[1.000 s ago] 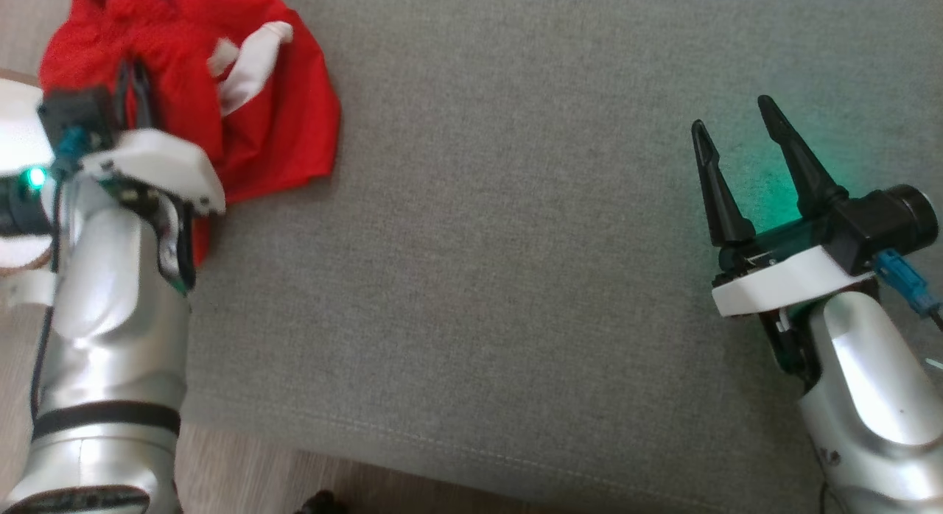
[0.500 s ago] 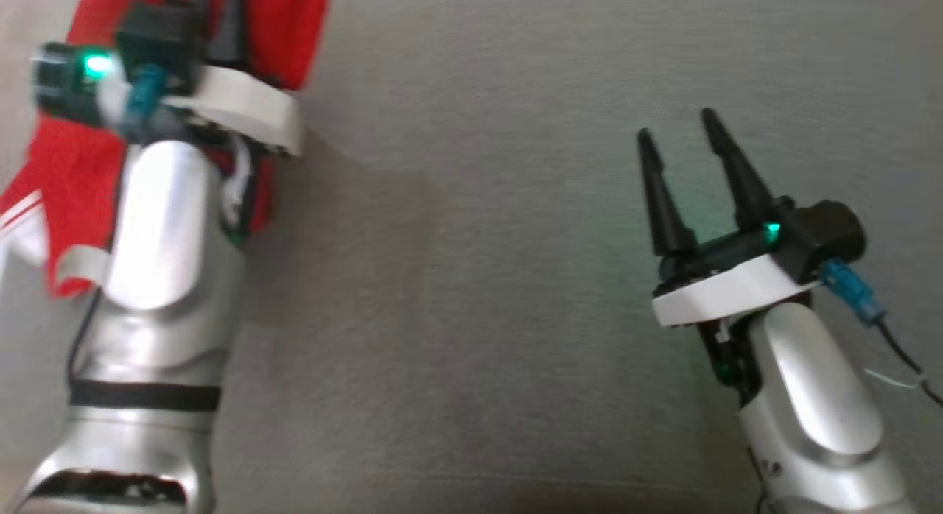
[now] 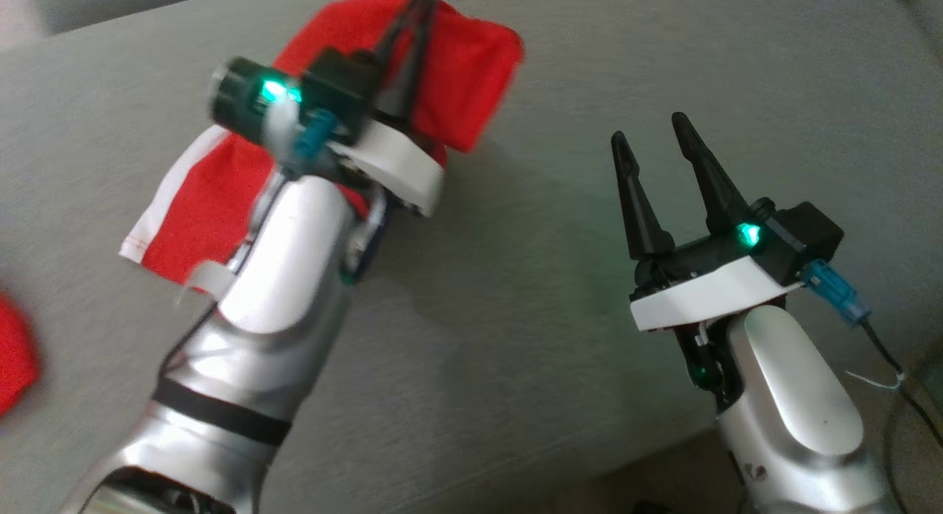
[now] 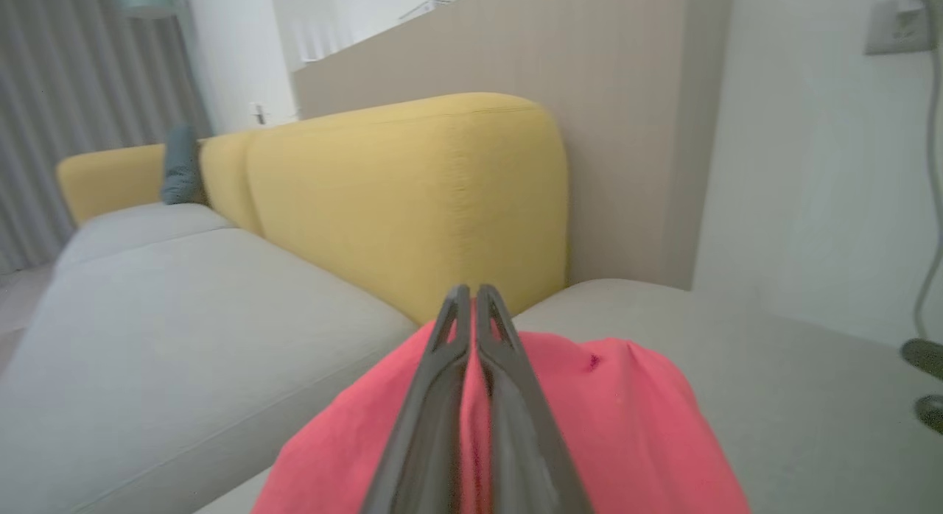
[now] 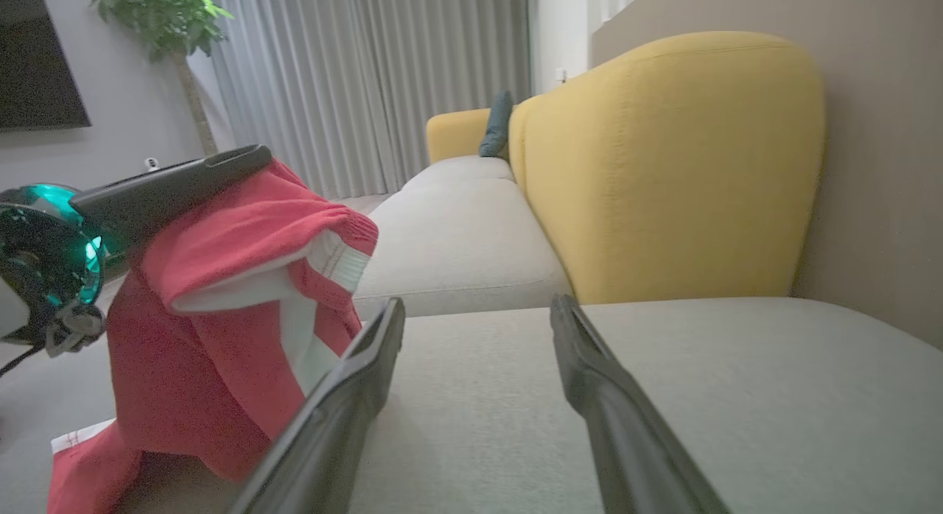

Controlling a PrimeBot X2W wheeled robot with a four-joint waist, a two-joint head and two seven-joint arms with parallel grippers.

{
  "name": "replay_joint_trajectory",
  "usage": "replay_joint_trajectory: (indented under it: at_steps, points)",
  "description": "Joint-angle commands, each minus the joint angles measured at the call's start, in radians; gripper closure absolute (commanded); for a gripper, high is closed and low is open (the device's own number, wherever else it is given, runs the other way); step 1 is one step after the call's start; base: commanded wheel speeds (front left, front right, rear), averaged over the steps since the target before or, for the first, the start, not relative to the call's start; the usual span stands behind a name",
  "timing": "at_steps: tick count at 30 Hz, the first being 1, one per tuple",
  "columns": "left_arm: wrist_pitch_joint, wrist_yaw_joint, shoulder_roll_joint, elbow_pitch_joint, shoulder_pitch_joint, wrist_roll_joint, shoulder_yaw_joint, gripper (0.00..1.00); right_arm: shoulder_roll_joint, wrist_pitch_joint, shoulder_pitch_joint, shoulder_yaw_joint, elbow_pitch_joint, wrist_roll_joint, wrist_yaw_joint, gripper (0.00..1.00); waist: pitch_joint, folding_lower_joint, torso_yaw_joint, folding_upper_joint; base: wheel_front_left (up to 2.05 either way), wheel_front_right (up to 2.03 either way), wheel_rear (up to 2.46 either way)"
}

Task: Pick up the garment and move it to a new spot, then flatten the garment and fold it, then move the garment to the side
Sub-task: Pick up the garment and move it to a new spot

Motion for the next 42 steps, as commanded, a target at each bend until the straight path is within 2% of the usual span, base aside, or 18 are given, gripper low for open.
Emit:
replay_joint_trajectory:
  at_steps: [1, 3, 4, 5, 6, 15, 19, 25, 30, 34, 42]
  points:
    - [-0.005, 0.018, 0.016, -0.04, -0.037, -0.03, -0.015, 1.0, 0.018, -0.011, -0.02, 0.02, -0.035, 0.008, 0.007, 0.0, 0.009, 0.0, -0.128, 0.0, 0.0, 0.0, 0.0]
    - [-0.005, 0.036, 0.016, -0.028, -0.036, -0.053, -0.061, 1.0, 0.018, -0.011, -0.016, 0.016, -0.033, 0.01, 0.007, 0.0, 0.012, 0.0, -0.145, 0.0, 0.0, 0.0, 0.0]
    - [-0.005, 0.045, 0.016, -0.014, -0.034, -0.058, -0.076, 0.8, 0.018, -0.011, -0.013, 0.013, -0.033, 0.012, 0.007, 0.0, 0.013, 0.0, -0.149, 0.0, 0.0, 0.0, 0.0]
    - [-0.005, 0.055, 0.016, -0.001, -0.029, -0.064, -0.082, 0.49, 0.018, -0.011, -0.01, 0.011, -0.033, 0.012, 0.007, 0.0, 0.014, 0.0, -0.15, 0.0, 0.0, 0.0, 0.0]
    - [-0.005, 0.065, 0.016, 0.012, -0.021, -0.066, -0.086, 0.0, 0.018, -0.011, -0.006, 0.008, -0.032, 0.011, 0.007, 0.0, 0.013, 0.0, -0.147, 0.0, 0.0, 0.0, 0.0]
    - [-0.005, 0.134, 0.023, 0.011, 0.13, -0.08, 0.015, 0.0, 0.018, -0.011, 0.033, -0.021, -0.019, -0.016, 0.007, 0.0, -0.031, 0.0, -0.036, 0.0, 0.0, 0.0, 0.0]
    - [-0.005, 0.165, 0.05, -0.033, 0.251, -0.051, 0.083, 0.0, 0.018, -0.011, 0.056, -0.039, -0.007, -0.04, 0.007, 0.0, -0.074, 0.0, 0.036, 0.0, 0.0, 0.0, 0.0]
    - [-0.005, 0.203, 0.059, -0.109, 0.446, -0.043, 0.208, 0.0, 0.018, -0.011, 0.102, -0.06, 0.023, -0.065, 0.007, 0.0, -0.141, 0.0, 0.122, 0.0, 0.0, 0.0, 0.0]
    - [-0.005, 0.212, 0.039, -0.159, 0.604, -0.046, 0.288, 0.0, 0.016, -0.011, 0.15, -0.077, 0.051, -0.071, 0.007, 0.0, -0.187, 0.0, 0.176, 0.0, 0.0, 0.0, 0.0]
    - [-0.005, 0.201, 0.027, -0.19, 0.699, -0.031, 0.316, 0.0, 0.016, -0.011, 0.184, -0.089, 0.065, -0.075, 0.007, 0.0, -0.208, 0.0, 0.2, 0.0, 0.0, 0.0, 0.0]
    - [-0.005, 0.182, 0.017, -0.212, 0.736, -0.011, 0.328, 0.0, 0.016, -0.011, 0.195, -0.1, 0.075, -0.079, 0.007, 0.0, -0.2, 0.0, 0.219, 0.0, 0.0, 0.0, 0.0]
